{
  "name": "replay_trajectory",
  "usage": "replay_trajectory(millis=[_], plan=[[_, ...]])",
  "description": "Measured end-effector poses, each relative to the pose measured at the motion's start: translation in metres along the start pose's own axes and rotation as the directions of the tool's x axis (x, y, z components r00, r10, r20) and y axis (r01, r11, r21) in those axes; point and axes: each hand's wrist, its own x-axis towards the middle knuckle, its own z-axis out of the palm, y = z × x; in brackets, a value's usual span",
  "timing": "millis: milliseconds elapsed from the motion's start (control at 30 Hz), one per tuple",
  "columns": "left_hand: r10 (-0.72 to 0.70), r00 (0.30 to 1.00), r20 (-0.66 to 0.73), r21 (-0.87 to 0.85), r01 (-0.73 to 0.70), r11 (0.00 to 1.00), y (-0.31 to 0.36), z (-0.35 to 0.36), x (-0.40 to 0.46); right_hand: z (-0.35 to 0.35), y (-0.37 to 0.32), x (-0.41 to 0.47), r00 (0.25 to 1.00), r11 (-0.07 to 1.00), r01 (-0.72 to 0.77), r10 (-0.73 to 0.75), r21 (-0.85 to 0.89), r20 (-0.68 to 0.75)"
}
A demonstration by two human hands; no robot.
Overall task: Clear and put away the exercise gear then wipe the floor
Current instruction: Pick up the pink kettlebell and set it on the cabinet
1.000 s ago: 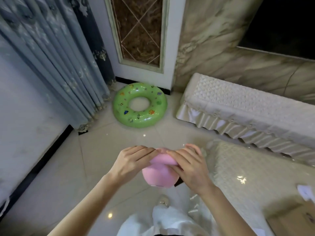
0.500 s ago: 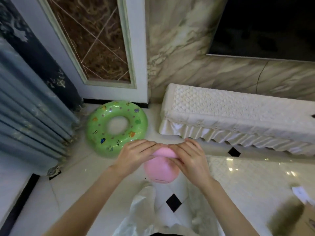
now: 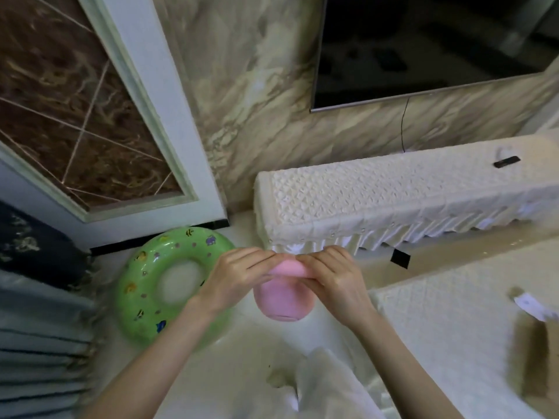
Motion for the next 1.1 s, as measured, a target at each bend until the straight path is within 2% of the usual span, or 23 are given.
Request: replay_trajectory(millis=[367, 700, 933, 1100], plan=[[0.044, 0.998, 0.051, -0.04, -0.042, 0.998, -0.08, 0.045, 0.049, 0.035, 0.066, 0.056, 0.999, 0.999, -0.043, 0.043, -0.004, 0.011], [0.005, 0.998, 0.057, -0.086, 0.0, 0.996, -0.156, 0.117, 0.126, 0.063, 0.178, 0.12, 0.996, 0.996, -0.073, 0.07, 0.047, 0.062], [0.0, 1.0, 0.027, -0.113, 0.003, 0.994, -0.208, 0.172, 0.185, 0.079, 0.254, 0.164, 0.983, 0.989, -0.144, 0.14, 0.027, 0.115], [0.014, 0.995, 0.098, -0.19, 0.005, 0.982, -0.251, 0.206, 0.213, 0.097, 0.295, 0.189, 0.968, 0.978, -0.209, 0.207, -0.001, 0.141]])
